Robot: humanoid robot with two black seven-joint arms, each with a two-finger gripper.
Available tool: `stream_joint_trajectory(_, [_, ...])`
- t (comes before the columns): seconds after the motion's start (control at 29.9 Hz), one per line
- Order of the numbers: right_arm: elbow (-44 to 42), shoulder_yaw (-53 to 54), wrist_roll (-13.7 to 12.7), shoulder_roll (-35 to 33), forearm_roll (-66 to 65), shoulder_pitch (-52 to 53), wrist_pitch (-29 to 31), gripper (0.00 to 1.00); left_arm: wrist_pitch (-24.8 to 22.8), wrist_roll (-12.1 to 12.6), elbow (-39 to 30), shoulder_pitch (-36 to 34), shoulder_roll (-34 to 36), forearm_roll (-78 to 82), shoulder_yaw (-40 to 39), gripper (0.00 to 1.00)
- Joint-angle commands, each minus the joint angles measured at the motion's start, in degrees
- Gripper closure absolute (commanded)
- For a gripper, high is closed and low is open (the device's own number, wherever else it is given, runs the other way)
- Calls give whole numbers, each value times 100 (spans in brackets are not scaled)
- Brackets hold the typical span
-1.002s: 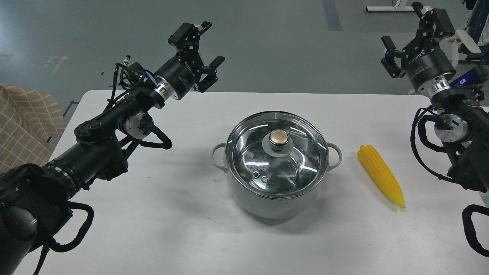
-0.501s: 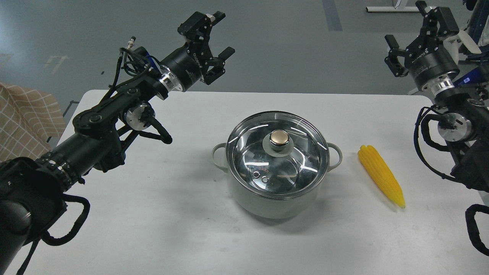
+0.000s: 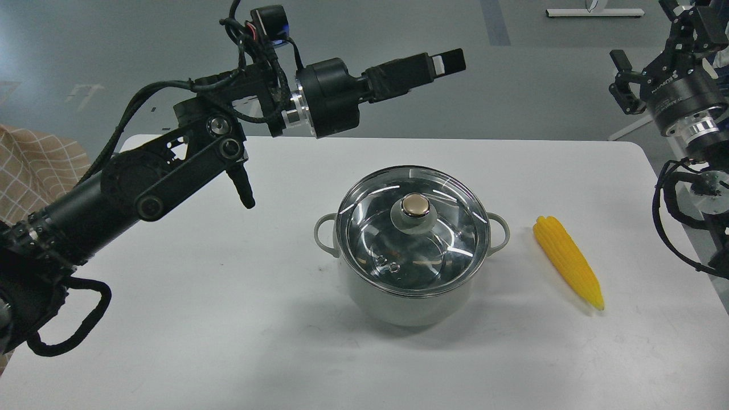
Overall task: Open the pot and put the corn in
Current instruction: 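Reach the left gripper to the glass lid's brass knob and grasp it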
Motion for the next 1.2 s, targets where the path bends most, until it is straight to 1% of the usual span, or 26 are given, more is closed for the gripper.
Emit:
stream_joint_trajectory(0.0, [112, 18, 0, -93, 0, -92, 0, 0, 464, -257, -54, 27, -46, 1725, 321, 2])
stream_joint_trajectory(0.03, [121, 44, 0, -102, 0, -119, 0, 0, 657, -327, -28, 10, -47, 2184, 584, 2])
stream_joint_trajectory(0.13, [130, 88, 0, -93, 0, -172, 0, 0, 1115, -345, 33, 27, -47, 2854, 1218, 2])
stream_joint_trajectory(0.23, [130, 88, 0, -93, 0, -172, 0, 0, 1265, -337, 191, 62, -64, 2937, 1421, 2])
stream_joint_trajectory(0.37, [130, 88, 0, -93, 0, -180, 0, 0, 1371, -337, 384, 282, -91, 2937, 1431, 2])
stream_joint_trajectory(0.5, [130, 88, 0, -93, 0, -181, 0, 0, 1380, -310, 595, 352, -108, 2937, 1431, 2])
stream_joint_trajectory(0.74, [138, 88, 0, -93, 0, -181, 0, 0, 1380, -328, 622, 537, -91, 2937, 1431, 3])
stream_joint_trajectory(0.87, [130, 88, 0, -93, 0, -181, 0, 0, 1380, -328, 622, 581, -55, 2937, 1440, 6])
stream_joint_trajectory(0.94, [130, 88, 0, -93, 0, -181, 0, 0, 1371, -328, 622, 581, -29, 2937, 1440, 11])
stream_joint_trajectory(0.97, [138, 88, 0, -93, 0, -181, 0, 0, 1371, -337, 622, 581, -12, 2937, 1440, 17])
stream_joint_trajectory(1.0, [130, 88, 0, -93, 0, -181, 0, 0, 1371, -337, 622, 581, -11, 2937, 1440, 20])
stream_joint_trajectory(1.04, [130, 88, 0, -93, 0, -181, 0, 0, 1371, -337, 622, 590, -11, 2937, 1440, 25])
stream_joint_trajectory(1.1, [130, 88, 0, -93, 0, -181, 0, 0, 1362, -337, 622, 625, 6, 2937, 1440, 32])
stream_joint_trajectory(1.14, [130, 88, 0, -93, 0, -189, 0, 0, 1362, -337, 622, 695, 15, 2937, 1440, 41])
stream_joint_trajectory(1.17, [130, 88, 0, -93, 0, -189, 0, 0, 1362, -337, 622, 713, 24, 2937, 1440, 47])
